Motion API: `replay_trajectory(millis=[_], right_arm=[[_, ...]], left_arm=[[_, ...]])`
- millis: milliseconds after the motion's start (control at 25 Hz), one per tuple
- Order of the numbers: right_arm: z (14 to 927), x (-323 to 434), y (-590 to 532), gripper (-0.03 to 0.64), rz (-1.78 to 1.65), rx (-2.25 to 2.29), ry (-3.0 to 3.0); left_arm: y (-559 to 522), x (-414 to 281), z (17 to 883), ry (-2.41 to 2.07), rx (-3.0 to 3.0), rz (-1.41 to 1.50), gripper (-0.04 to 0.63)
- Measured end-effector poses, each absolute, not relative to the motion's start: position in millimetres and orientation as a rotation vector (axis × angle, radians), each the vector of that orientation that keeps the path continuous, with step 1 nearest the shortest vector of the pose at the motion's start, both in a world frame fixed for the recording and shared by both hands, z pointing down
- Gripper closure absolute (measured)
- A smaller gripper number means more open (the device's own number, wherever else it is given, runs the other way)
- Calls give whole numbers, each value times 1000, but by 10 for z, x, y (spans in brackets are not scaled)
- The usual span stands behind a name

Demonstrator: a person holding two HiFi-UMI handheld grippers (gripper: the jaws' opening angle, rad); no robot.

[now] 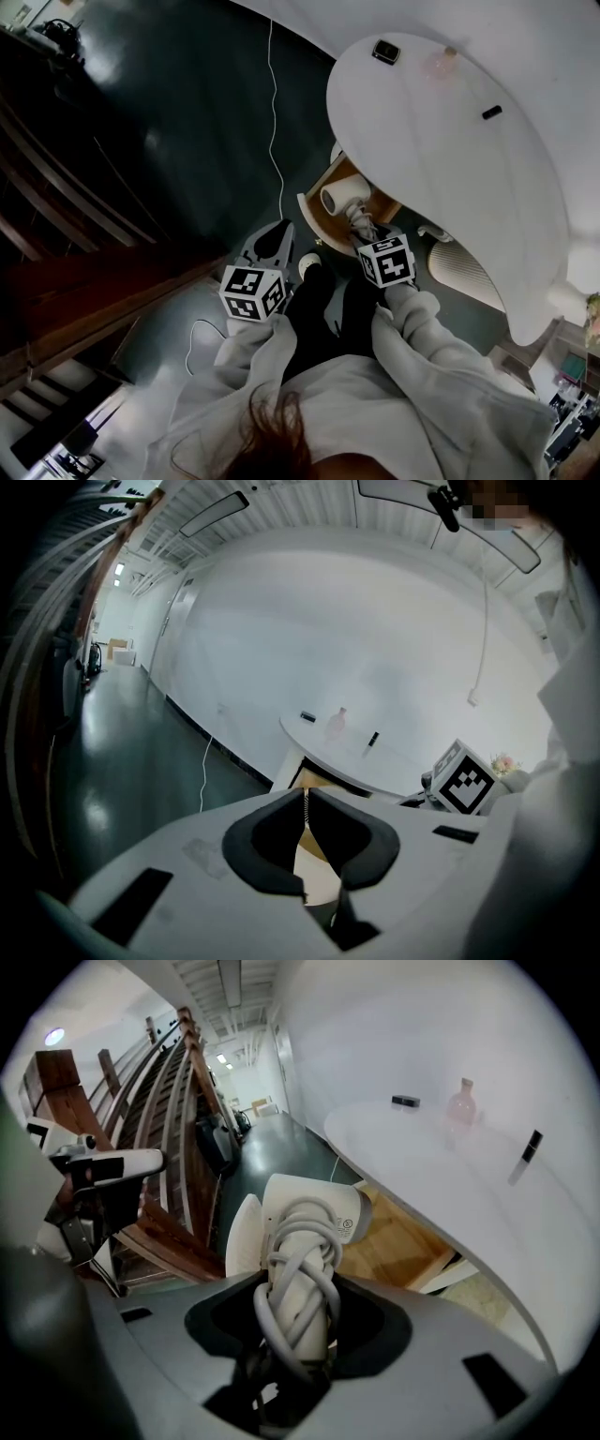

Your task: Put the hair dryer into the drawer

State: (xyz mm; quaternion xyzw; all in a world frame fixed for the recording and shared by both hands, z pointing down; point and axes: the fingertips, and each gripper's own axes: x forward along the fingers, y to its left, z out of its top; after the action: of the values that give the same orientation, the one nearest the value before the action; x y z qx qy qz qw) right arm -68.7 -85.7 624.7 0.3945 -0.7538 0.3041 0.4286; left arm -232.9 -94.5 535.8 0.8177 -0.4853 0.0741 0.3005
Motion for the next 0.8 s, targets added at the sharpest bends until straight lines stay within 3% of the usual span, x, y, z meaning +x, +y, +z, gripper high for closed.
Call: replay_trajectory(millis=[800], right_arm=[[6529,-501,-1373,367,1102,1375,-1640]], left_arm=[[-991,-2452,5421,-1329,2105,163,572]])
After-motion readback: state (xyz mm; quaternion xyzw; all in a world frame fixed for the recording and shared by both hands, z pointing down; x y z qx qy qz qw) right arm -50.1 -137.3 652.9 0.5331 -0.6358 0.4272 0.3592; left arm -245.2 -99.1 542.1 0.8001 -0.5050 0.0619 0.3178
